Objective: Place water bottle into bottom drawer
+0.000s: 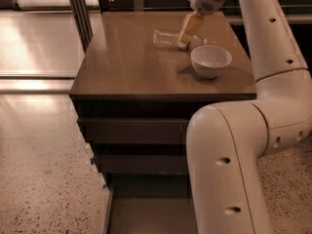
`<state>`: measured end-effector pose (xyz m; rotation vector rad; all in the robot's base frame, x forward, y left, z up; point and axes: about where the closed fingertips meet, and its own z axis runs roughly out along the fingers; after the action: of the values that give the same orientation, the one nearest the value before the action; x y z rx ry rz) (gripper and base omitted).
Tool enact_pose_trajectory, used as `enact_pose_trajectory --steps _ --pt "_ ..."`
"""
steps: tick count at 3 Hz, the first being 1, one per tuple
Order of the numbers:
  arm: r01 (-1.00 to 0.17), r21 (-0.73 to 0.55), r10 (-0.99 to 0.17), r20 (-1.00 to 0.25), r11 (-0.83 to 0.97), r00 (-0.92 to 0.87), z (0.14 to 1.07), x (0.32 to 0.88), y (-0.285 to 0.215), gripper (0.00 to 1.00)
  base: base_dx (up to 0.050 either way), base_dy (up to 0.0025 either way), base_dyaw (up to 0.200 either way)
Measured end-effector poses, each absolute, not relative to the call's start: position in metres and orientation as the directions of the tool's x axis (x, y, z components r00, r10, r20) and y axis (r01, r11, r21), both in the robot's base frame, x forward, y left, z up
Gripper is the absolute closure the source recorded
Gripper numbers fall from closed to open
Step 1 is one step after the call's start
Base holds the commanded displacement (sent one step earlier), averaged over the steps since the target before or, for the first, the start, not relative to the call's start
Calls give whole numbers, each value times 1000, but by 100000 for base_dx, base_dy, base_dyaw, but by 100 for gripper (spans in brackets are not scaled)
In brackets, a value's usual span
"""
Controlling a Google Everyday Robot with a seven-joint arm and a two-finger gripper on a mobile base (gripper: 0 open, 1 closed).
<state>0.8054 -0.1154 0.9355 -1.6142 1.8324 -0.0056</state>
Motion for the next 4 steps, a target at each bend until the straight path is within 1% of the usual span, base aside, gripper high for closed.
enact_pose_trajectory --steps 3,4 --pt "-898 -367 -898 -435 241 -63 888 818 -111 0 0 0 0" --pt "-915 -316 -907 -407 251 -108 859 818 -114 0 0 0 0"
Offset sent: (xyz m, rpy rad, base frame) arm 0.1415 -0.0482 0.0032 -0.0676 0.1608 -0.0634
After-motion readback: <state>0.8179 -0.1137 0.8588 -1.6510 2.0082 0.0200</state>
